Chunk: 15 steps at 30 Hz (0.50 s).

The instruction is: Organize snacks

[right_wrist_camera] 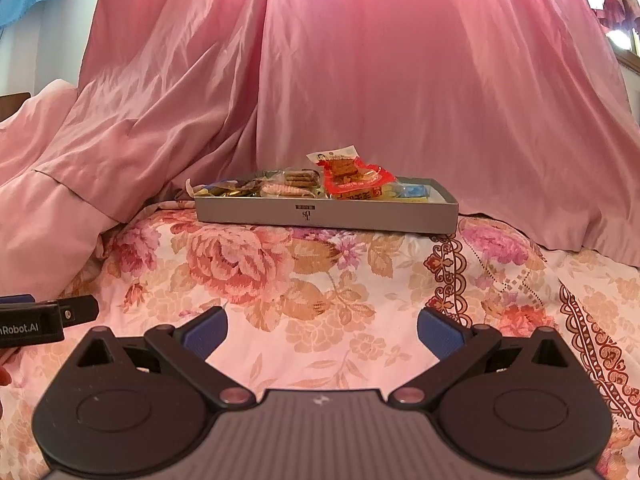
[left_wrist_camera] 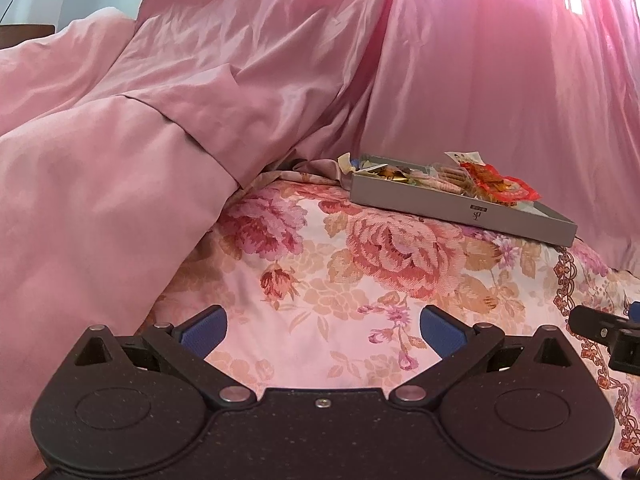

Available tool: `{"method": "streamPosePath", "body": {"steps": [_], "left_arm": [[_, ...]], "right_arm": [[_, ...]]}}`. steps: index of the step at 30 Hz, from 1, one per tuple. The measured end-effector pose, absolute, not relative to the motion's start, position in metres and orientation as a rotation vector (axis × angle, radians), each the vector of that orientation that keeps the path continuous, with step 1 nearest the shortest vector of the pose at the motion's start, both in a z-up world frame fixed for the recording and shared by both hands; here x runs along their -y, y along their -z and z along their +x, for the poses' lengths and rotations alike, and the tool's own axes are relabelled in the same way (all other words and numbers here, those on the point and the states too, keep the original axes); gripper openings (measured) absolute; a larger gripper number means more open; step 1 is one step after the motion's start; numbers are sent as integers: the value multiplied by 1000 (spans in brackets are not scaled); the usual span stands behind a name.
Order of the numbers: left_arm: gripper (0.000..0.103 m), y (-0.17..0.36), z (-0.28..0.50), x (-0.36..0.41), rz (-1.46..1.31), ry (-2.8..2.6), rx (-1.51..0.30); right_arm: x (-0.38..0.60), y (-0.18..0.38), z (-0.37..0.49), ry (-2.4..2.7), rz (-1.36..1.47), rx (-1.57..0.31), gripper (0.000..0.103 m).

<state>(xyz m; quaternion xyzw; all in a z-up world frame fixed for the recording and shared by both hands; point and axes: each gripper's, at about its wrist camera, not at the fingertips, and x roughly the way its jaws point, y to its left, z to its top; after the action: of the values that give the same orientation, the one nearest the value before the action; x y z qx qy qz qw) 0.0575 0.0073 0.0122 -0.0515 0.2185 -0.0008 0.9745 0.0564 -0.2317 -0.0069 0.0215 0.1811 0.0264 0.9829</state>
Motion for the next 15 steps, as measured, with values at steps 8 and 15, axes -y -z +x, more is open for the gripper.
{"method": "streamPosePath", "body": {"steps": [8,15], "left_arm": [[102,-12,57,-8,-103,3,-440],[102,-12,57,-8,-104,1,-440]], "right_arm": [[229,9,55,-57,38,-371,103],[229,9,56,-57,40,-371,103]]}}
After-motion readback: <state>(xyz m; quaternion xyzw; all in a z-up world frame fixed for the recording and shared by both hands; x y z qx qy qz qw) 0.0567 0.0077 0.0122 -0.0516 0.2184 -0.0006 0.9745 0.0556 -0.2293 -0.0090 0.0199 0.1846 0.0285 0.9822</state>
